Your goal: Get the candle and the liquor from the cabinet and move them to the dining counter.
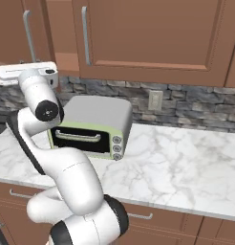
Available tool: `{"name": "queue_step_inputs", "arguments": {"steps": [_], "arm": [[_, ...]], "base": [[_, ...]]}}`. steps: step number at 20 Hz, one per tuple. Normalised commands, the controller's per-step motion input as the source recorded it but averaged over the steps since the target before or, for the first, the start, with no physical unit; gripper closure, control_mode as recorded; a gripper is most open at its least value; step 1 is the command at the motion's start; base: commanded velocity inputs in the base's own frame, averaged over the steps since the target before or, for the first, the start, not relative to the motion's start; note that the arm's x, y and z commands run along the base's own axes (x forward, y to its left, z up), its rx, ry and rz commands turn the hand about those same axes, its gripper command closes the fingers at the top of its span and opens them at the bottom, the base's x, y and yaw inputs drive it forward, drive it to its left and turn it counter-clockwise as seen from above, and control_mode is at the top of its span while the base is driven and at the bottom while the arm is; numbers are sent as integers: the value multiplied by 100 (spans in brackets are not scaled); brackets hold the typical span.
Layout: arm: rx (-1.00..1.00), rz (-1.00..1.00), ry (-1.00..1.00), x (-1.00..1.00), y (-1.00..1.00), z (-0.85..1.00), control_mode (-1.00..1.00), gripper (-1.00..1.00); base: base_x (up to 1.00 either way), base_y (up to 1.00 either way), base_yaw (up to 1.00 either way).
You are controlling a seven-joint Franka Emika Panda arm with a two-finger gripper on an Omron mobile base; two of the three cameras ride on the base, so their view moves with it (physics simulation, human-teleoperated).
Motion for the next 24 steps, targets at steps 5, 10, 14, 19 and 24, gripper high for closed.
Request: {"name": "queue_step_inputs", "arguments": {"steps": [5,10,14,19,24], "arm": [[-5,10,0,-74,79,0,-100,100],[-5,5,0,-84,72,0,-100,100],[-6,4,0,-91,64,0,-100,100],[-6,3,1,-80,58,0,-100,100],[-7,3,0,-88,58,0,-100,100]], "base": [[0,0,0],[0,0,0],[0,0,0],[0,0,0],[0,0,0]]}}
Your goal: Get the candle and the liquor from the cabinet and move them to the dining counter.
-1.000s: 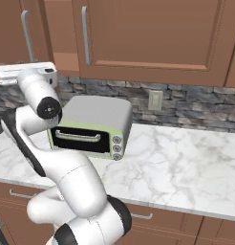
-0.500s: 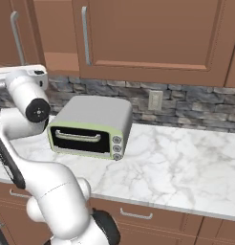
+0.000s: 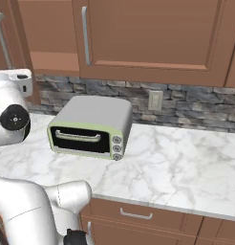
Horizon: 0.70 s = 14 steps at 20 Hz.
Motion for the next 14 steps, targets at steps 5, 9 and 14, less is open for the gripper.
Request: {"name": "queue_step_inputs", "arguments": {"steps": [5,9,14], "arm": [[-7,5,0,-99,58,1,-100,100],[-7,6,0,-96,59,4,-100,100],[-7,6,0,-88,61,3,-100,100]], "base": [[0,0,0],[0,0,0],[0,0,0]]}}
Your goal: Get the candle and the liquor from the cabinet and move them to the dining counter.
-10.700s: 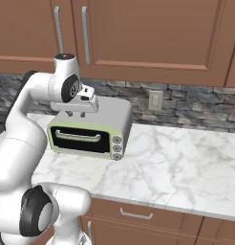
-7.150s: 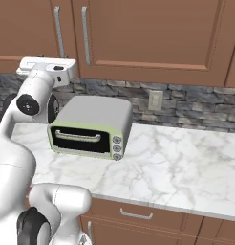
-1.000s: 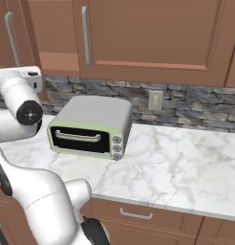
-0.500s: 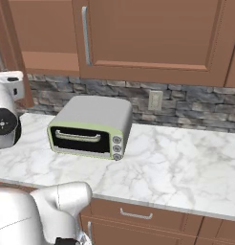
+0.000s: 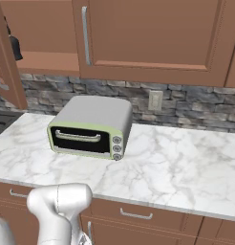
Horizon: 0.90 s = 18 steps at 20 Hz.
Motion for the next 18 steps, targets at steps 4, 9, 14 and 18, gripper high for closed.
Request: {"name": "queue_step_inputs", "arguments": {"steps": [4,9,14,18], "arm": [[-6,7,0,-71,60,1,-100,100],[-2,3,3,-7,21,0,-100,100],[1,24,0,0,-80,0,-100,100],[4,27,0,3,-100,0,-100,100]], "base": [[0,0,0],[0,0,0],[0,0,0],[0,0,0]]}}
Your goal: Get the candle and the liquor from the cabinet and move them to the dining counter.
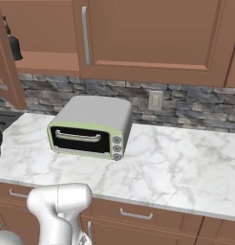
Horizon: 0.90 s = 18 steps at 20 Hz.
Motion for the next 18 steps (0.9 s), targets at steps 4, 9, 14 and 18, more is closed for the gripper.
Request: {"name": "queue_step_inputs", "arguments": {"steps": [4,9,14,18], "arm": [[5,26,0,25,-100,0,-100,100],[8,19,0,59,-79,1,-100,100],[1,15,1,22,-45,21,-100,100],[0,15,6,23,-23,40,-100,100]], "base": [[0,0,0],[0,0,0],[0,0,0],[0,0,0]]}}
